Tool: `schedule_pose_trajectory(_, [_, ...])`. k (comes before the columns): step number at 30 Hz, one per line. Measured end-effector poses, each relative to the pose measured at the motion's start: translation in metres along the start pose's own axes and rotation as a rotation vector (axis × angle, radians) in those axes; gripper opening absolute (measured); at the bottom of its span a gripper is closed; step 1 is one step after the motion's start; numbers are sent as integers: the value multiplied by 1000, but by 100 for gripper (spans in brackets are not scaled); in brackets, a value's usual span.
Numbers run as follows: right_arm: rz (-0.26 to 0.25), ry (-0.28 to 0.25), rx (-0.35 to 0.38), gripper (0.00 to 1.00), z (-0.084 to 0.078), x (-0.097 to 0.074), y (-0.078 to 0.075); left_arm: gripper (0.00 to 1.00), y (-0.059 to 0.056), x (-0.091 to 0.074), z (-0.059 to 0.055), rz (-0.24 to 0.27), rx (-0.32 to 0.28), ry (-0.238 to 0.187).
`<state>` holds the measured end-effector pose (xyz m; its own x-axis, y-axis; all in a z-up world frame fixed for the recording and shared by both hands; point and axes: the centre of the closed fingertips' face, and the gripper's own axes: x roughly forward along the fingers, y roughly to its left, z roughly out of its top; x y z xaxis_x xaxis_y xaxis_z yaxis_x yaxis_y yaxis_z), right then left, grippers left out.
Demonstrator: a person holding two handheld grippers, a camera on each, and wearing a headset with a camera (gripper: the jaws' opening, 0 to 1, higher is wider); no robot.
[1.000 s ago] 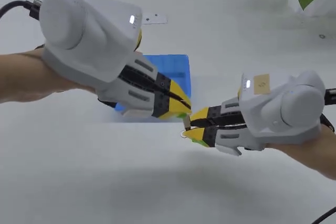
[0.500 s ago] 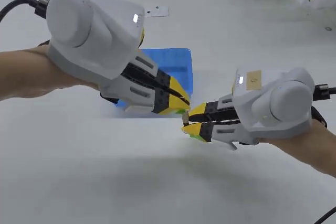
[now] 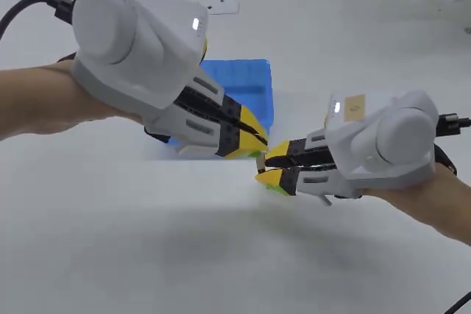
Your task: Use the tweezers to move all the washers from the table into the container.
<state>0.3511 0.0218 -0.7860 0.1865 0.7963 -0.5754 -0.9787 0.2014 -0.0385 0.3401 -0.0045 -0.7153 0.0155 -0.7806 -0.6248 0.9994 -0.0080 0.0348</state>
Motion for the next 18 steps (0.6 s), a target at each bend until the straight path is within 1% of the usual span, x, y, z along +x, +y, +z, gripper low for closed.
schedule_pose_trajectory(1, [0, -3, 2, 12, 0, 0, 0, 6, 1, 0, 1, 3, -5, -9])
schedule_pose_trajectory(7, [1, -3, 19, 12, 0, 0, -1, 6, 3, 0, 0, -2, -10, -8])
schedule_pose_trajectory(11, [11, -17, 40, 14, 4, 1, -1, 6, 3, 0, 0, -1, -11, -12])
schedule_pose_trajectory(15, [11, 6, 10, 13, 2, 3, 0, 6, 4, 1, 1, -1, -14, -12])
schedule_pose_trajectory(18, [6, 4, 6, 12, 2, 3, -1, 6, 5, 1, 0, -2, -17, -12])
